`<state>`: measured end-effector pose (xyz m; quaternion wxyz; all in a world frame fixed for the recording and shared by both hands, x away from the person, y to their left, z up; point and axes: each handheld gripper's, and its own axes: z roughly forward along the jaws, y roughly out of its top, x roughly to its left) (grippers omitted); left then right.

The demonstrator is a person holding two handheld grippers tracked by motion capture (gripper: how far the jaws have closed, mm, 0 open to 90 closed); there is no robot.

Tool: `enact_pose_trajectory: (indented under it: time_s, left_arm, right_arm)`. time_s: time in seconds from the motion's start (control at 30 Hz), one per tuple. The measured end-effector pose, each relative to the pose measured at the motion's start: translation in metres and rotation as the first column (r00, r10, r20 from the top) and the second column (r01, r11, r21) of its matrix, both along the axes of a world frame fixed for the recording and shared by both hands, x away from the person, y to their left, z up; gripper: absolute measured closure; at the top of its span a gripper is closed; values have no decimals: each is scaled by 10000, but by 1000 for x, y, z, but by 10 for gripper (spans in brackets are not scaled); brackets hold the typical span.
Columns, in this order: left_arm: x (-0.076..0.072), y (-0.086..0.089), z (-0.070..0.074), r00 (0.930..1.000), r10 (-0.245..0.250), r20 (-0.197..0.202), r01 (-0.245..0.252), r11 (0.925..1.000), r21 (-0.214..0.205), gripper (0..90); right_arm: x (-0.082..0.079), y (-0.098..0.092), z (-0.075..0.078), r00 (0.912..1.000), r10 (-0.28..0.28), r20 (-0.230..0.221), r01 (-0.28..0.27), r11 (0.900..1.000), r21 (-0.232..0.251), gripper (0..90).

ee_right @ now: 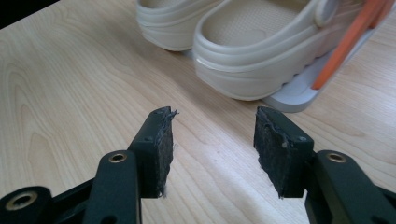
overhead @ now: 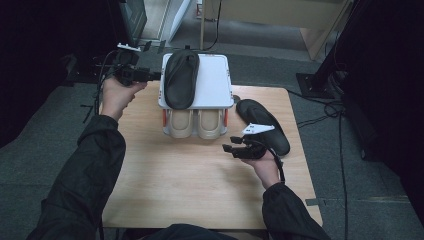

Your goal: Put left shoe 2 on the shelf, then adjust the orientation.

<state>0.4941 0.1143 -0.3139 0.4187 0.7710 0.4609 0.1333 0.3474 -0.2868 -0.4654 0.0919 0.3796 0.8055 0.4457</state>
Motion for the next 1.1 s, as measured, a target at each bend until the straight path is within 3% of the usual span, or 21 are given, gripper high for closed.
enact_pose_trajectory:
  time_s: [0.4,0.57,0.73,1.1]
  left_arm:
    - [-15,18,-21,9994,-111,-338,105,9998,-183,433]
    - [-24,20,-32,9995,-142,-276,133,9994,-321,433]
    - [-34,24,-45,9992,-159,-368,146,9992,-365,431]
    - [-54,22,-78,9973,-373,-633,349,9987,-385,431]
  right_arm:
    - [15,-22,-1,9979,-599,254,601,9982,-87,483]
    - [24,-33,-2,9948,-991,249,996,9949,-181,487]
    - [29,-46,3,9884,-1402,576,1421,9894,-313,494]
    - [39,-69,5,9740,-2187,588,2201,9753,-187,567]
